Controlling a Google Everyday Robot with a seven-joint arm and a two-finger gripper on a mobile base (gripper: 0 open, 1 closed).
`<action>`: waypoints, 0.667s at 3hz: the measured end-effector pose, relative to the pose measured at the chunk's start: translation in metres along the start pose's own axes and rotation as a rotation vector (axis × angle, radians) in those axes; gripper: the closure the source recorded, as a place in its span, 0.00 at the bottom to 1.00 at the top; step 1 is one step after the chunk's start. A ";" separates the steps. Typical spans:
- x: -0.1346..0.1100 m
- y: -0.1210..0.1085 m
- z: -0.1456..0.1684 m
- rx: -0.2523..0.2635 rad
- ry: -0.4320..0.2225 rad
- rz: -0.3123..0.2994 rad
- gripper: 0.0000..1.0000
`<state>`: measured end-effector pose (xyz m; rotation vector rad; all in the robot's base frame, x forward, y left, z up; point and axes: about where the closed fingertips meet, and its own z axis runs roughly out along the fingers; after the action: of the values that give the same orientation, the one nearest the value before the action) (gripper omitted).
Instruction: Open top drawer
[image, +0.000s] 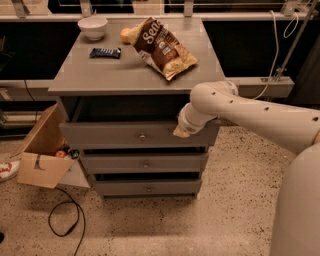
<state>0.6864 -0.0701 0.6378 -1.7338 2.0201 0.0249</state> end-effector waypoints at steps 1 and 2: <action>0.000 0.000 0.000 0.000 0.000 0.000 0.82; 0.000 0.000 0.000 0.000 0.000 0.000 0.58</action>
Offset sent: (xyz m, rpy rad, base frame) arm 0.0000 0.0000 0.0000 0.0000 0.0000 0.0000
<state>0.6864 -0.0701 0.6380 -1.7338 2.0202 0.0249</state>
